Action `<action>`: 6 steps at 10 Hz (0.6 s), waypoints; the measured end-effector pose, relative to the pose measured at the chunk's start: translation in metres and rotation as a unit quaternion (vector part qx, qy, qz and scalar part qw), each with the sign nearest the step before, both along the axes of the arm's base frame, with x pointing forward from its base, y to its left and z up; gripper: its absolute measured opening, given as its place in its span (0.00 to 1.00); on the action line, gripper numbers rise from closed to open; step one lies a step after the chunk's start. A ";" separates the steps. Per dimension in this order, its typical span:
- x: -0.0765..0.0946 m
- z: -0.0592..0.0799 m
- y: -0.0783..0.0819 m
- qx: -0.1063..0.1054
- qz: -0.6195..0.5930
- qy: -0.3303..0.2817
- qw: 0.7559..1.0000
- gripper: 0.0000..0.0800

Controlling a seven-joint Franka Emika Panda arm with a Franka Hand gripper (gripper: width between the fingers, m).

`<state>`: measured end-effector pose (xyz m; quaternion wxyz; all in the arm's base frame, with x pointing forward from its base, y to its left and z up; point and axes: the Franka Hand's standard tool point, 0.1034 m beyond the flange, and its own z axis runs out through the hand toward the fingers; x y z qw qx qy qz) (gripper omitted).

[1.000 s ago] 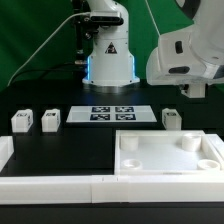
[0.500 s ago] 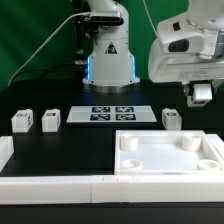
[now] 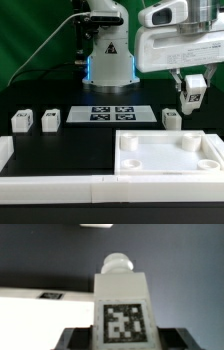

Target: Assemble one leg

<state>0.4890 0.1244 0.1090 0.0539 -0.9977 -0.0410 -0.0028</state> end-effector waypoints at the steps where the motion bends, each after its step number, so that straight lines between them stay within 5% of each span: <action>1: 0.013 0.004 -0.001 0.002 0.010 -0.001 1.000 0.36; 4: 0.061 0.004 -0.006 0.011 0.075 -0.030 0.997 0.36; 6: 0.060 0.003 -0.005 0.010 0.070 -0.029 0.997 0.36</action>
Offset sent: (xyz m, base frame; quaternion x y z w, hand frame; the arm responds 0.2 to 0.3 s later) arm 0.0549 0.0076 0.0040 0.0388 0.0128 -0.1062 0.9935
